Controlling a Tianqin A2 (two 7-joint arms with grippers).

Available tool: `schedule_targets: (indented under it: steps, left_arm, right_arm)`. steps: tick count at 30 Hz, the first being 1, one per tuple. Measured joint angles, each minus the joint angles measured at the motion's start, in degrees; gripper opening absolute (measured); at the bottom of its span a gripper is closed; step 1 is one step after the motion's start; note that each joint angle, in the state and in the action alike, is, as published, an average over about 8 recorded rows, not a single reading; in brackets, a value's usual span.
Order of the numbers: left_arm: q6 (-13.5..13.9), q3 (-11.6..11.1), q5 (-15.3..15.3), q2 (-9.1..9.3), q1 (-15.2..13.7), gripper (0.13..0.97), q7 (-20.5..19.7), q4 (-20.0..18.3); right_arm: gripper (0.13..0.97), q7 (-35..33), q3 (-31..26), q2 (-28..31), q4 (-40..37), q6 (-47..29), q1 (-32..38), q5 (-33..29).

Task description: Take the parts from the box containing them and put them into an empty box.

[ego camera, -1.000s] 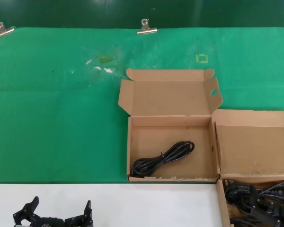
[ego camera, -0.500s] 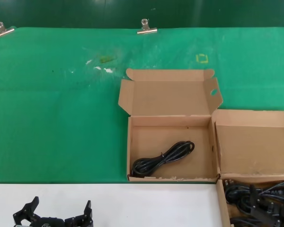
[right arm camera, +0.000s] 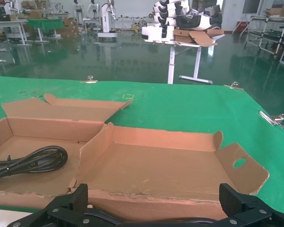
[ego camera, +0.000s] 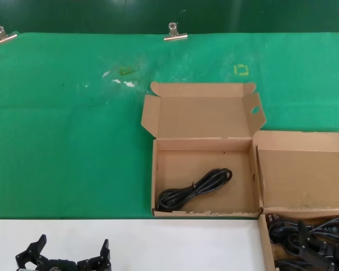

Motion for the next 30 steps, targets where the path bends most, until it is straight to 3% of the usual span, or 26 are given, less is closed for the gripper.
schedule_targets:
  steps: [30]
  left_arm:
    - [0.0,0.0,0.0,0.0,0.0,0.966,0.0,0.0]
  right_arm:
    - [0.966,0.0,0.0,0.0,0.0,0.0,0.0,0.0]
